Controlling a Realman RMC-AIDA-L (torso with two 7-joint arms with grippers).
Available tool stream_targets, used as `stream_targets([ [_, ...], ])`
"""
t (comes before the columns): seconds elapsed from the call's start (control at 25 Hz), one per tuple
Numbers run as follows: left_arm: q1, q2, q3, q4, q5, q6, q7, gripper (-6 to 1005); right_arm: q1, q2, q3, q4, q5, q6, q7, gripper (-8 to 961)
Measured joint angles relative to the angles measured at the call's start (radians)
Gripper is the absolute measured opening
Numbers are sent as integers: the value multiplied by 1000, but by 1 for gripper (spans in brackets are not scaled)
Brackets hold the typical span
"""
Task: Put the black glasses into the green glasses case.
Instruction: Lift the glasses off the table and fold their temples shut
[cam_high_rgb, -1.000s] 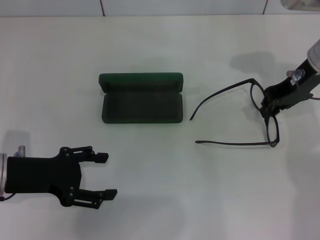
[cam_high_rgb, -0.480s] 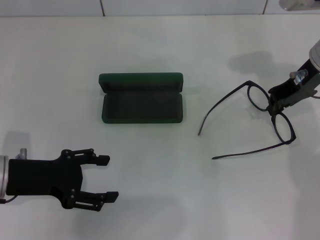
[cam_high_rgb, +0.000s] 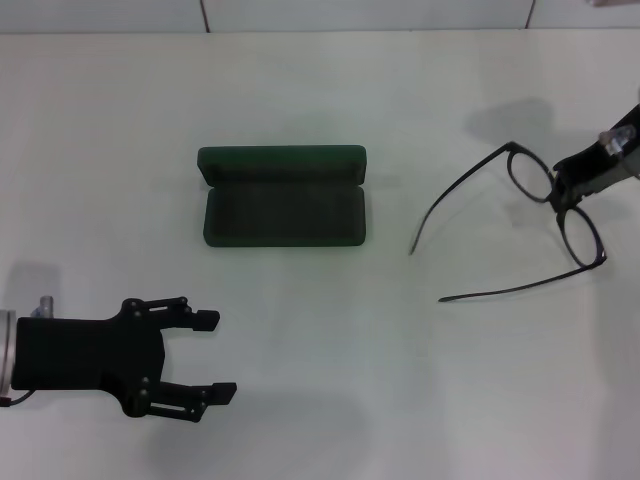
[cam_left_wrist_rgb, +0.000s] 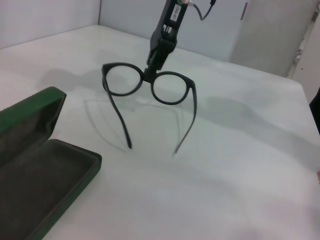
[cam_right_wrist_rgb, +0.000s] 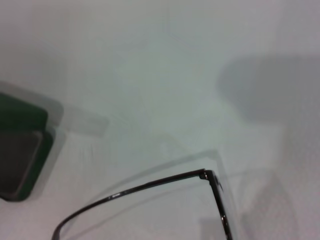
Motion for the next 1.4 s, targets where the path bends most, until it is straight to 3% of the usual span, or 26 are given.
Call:
stream_targets([
  [0.32,-4,0,-2,4,-52,10,-39,887,-62,-2,26,-114,27,-30,-92,62],
  [0.52,-20,6,0,-1,-84,21,-144,887,-110,5,153,-163,93,-42,-276,63],
  [0.76,-34,-1,-1,-12,-85,30,-156,887,-199,5,228,-236,264,-51,-565,63],
  [0.92,-59,-10,-32,-27,-88,24,-152,885,-266,25,306,-251,426,-46,-830,64],
  [1.2,-130,-1,-66,-118,-89,23,-155,881,-302,70,312,-217,523,7,-1042,65],
  [1.4,-142,-6,-67,-129,-84,21,-139,879,-319,66,312,-194,647,15,-1081,65],
])
